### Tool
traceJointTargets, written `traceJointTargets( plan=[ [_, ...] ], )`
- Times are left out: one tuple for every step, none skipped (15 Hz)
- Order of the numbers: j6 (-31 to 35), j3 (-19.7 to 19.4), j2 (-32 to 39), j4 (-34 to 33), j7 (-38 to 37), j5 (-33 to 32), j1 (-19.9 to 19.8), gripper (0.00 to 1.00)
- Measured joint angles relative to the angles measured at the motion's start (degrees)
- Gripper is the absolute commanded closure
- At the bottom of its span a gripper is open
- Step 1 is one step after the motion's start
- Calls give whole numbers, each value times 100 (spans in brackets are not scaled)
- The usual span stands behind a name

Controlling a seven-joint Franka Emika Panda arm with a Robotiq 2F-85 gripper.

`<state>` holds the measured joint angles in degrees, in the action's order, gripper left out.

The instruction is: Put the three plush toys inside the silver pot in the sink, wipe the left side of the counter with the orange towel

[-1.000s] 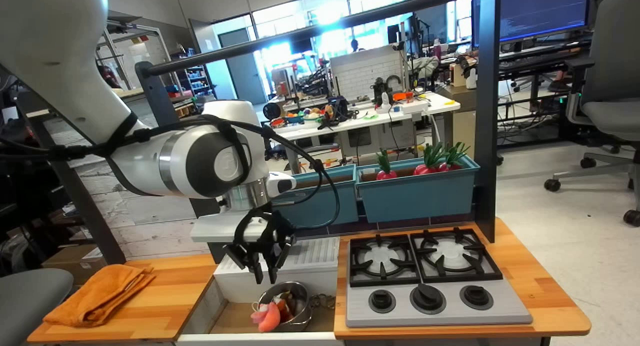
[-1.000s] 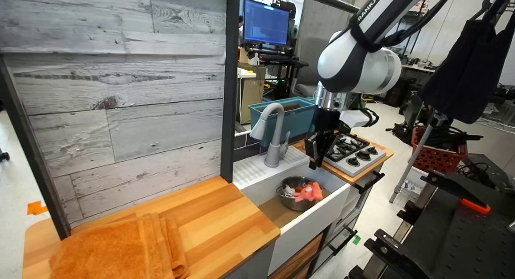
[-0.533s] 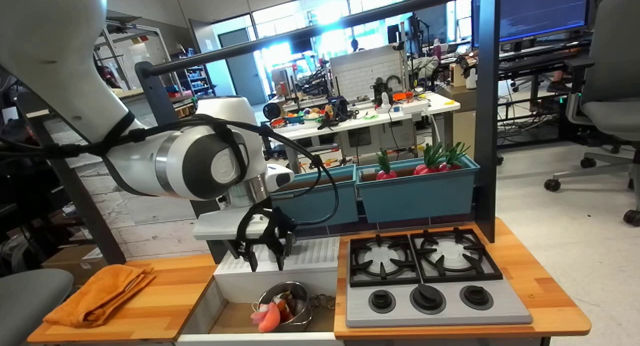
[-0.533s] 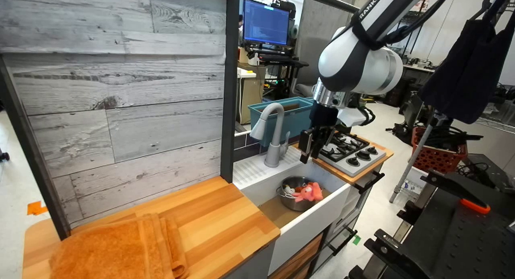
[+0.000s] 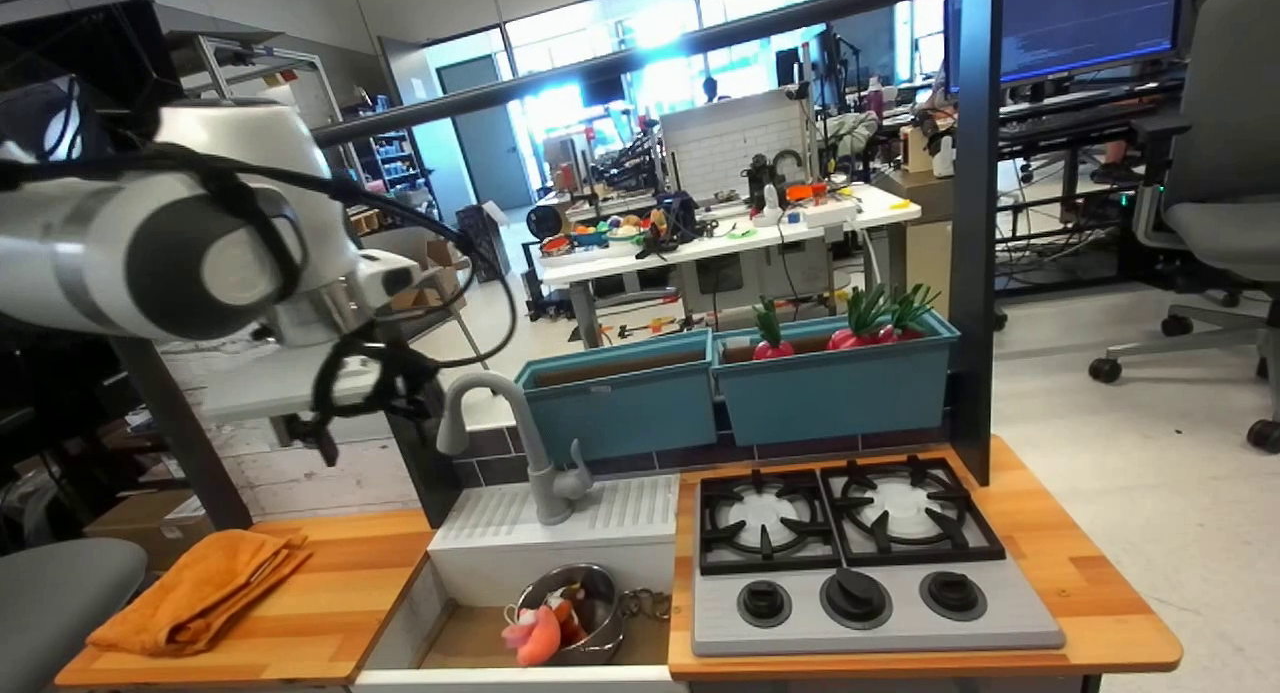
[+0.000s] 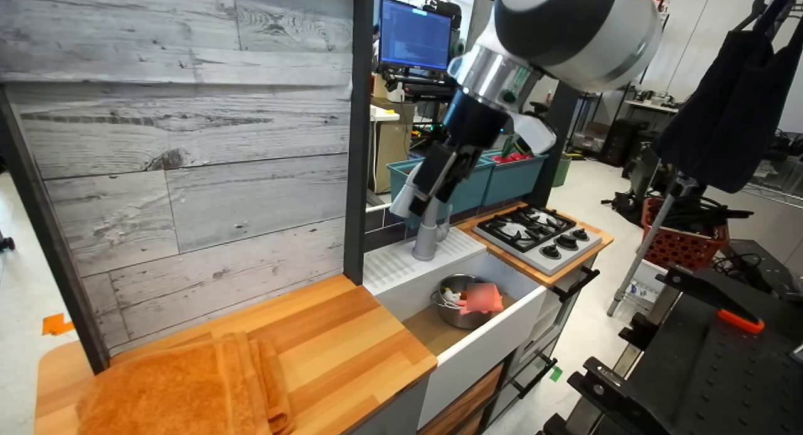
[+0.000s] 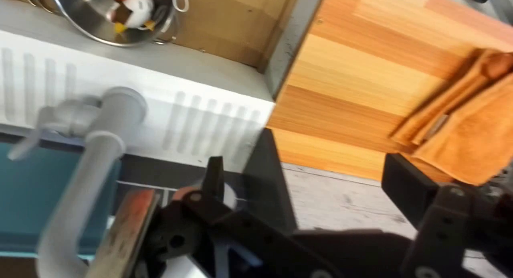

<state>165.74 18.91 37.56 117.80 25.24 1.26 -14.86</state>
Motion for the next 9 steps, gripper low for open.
traceJointTargets(
  plan=[
    [-3,203,-193,162,0,4,16,0],
    [-33,352,-340,273,-8,7,81,0],
    [-90,415,-424,320,-42,7,217,0],
    [-188,413,-448,321,-95,4,407,0],
    [-302,367,-428,293,-153,-5,625,0],
    [-452,285,-374,239,-220,-22,861,0],
    [-667,184,-284,146,-295,-40,1092,0],
    [-800,104,-180,48,-345,-58,1262,0],
    [-851,55,-89,-34,-366,-69,1357,0]
  ],
)
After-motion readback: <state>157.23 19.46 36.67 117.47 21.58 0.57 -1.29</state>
